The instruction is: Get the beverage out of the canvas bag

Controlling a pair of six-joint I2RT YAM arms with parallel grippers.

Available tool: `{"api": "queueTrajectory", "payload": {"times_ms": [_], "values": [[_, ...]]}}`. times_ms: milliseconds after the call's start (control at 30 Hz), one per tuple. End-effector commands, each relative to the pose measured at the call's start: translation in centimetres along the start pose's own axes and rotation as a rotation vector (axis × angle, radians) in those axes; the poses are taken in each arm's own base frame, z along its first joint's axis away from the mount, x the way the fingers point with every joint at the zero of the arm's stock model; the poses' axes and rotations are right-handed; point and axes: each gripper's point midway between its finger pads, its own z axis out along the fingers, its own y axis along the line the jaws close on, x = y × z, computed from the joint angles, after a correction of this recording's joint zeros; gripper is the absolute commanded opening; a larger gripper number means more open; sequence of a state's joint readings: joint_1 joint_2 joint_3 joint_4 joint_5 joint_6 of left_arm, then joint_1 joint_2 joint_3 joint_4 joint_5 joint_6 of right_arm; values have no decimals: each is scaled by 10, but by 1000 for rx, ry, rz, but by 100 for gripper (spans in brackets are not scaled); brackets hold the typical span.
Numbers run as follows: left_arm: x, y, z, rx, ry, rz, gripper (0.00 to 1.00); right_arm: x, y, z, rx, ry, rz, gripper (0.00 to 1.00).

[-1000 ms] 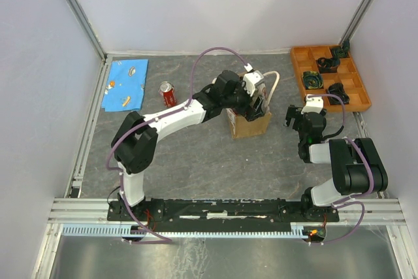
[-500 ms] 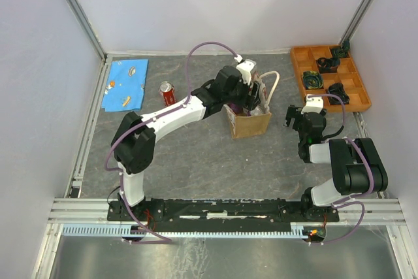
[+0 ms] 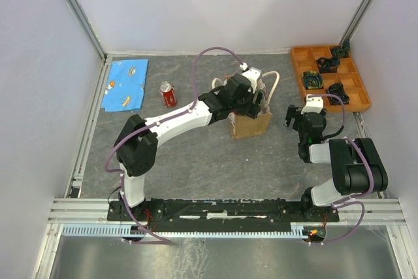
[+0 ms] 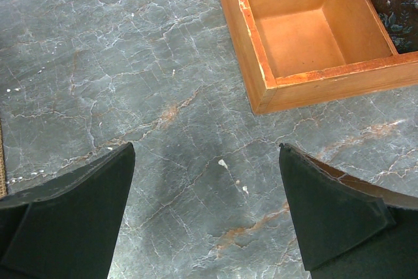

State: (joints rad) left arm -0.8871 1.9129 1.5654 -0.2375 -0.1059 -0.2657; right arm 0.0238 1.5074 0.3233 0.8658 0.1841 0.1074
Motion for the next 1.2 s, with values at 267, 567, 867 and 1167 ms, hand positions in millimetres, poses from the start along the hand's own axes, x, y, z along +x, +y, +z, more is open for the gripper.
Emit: {"api": "queueTrajectory", "payload": {"times_ms": [267,567,867,1167], "values": [[-11,-27,22,-77,-37,-51,85,-18,1,5,-5,-51,-3,99],[9,-14,36,-206,26,-42,87,-18,1,5,-3,-51,-4,99],[35,-13,42,-204,101,-31,89,-18,1,5,-4,-51,-4,99],[60,-14,45,-176,156,-34,90,-18,1,5,-4,-51,-4,99]]}}
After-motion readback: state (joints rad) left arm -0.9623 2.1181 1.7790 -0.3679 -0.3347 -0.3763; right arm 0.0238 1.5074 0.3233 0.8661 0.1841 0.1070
